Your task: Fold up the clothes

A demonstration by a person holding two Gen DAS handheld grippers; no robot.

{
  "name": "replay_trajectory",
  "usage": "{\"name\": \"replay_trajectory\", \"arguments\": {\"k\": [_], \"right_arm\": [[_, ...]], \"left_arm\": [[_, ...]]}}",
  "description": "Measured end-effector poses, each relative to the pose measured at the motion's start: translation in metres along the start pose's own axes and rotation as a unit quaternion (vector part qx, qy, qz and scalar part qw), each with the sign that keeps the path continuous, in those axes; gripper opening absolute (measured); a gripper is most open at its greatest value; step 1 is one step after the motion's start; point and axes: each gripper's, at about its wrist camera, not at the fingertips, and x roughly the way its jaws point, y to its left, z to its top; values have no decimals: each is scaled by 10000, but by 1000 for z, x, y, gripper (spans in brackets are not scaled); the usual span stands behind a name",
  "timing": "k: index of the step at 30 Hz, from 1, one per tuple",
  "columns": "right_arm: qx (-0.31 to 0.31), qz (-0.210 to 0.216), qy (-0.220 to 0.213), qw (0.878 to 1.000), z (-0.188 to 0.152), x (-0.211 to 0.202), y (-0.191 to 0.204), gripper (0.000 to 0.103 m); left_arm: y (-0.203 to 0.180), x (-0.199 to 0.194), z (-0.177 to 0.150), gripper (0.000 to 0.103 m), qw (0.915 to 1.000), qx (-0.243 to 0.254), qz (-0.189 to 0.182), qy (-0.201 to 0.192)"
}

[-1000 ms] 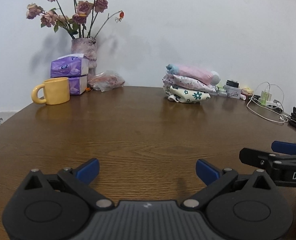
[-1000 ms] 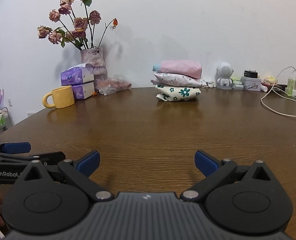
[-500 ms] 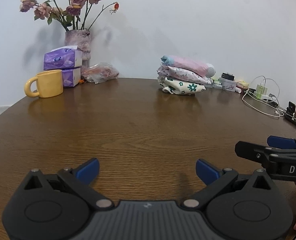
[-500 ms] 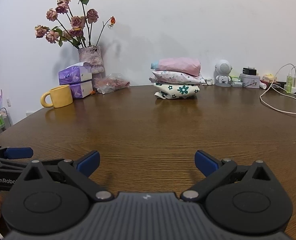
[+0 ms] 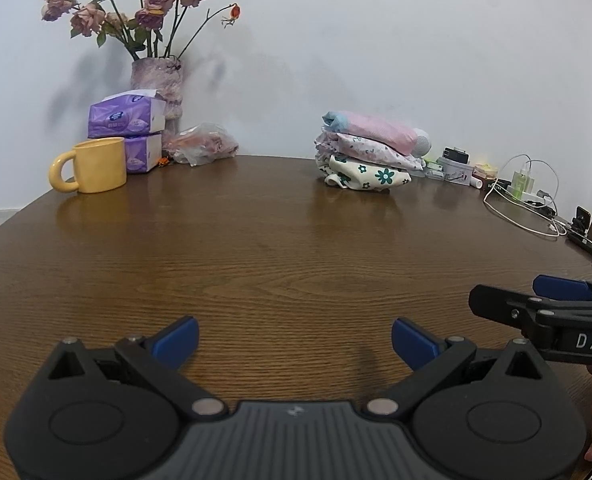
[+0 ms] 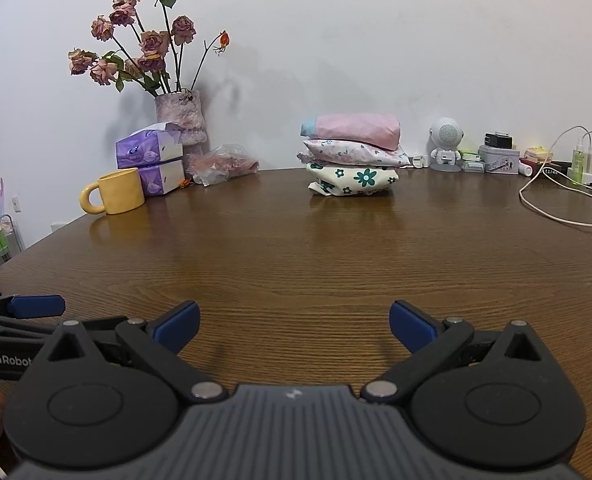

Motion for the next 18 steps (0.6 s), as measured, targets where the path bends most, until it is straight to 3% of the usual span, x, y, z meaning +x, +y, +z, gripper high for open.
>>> {"name": "replay_trajectory", "arguments": {"k": [18], "right_arm": [[45, 20, -9, 10000, -1, 0, -2, 103]], "left_arm": [[-2, 0, 0, 103, 10000, -23, 24, 29]]}}
